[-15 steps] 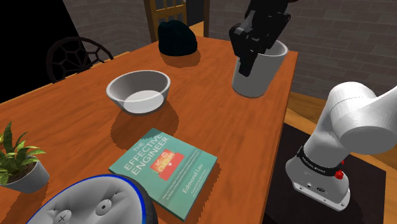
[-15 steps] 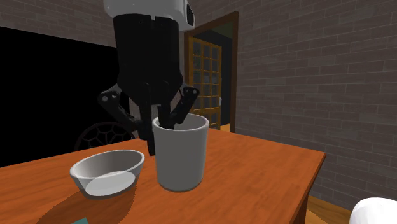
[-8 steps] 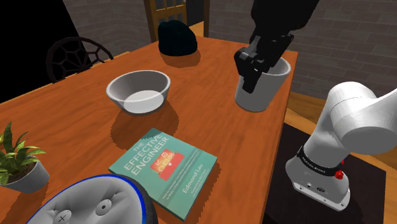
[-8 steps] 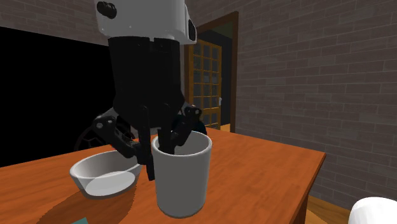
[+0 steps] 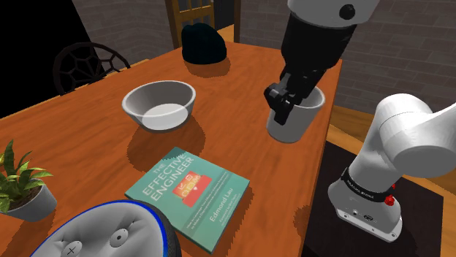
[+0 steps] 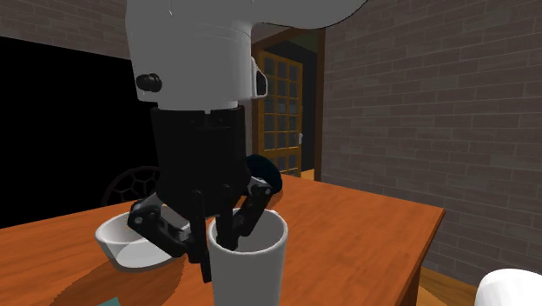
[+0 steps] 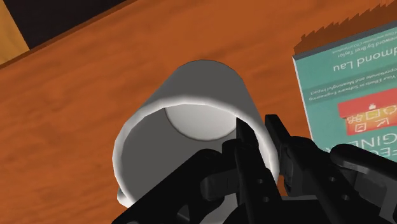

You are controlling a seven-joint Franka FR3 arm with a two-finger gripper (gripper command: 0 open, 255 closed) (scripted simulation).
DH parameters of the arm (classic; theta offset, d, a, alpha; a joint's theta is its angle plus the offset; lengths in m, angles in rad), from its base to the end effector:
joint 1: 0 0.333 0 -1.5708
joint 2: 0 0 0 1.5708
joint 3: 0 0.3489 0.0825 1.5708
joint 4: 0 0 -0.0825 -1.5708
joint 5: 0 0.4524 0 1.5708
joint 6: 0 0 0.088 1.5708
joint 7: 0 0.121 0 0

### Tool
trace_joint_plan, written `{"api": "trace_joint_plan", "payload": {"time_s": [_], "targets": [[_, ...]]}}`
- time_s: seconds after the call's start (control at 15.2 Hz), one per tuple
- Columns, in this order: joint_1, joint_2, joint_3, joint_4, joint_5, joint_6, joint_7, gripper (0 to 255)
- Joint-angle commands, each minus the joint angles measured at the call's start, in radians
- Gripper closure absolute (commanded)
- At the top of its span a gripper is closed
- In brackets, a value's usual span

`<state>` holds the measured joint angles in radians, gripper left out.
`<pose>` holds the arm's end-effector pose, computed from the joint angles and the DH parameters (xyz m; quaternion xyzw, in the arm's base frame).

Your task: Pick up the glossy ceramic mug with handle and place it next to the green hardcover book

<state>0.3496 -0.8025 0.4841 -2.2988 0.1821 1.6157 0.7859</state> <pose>0.2091 0.3282 0.5972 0.9956 -0.0393 0.0750 0.0389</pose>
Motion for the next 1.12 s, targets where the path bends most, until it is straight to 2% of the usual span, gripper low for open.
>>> {"api": "trace_joint_plan", "payload": {"time_s": [0.0, 1.06], "targets": [[0.006, -0.011, 0.005, -0.037, 0.007, 0.026, 0.001, 255], [0.033, -0.028, 0.063, -0.252, 0.058, 0.225, 0.016, 255]]}}
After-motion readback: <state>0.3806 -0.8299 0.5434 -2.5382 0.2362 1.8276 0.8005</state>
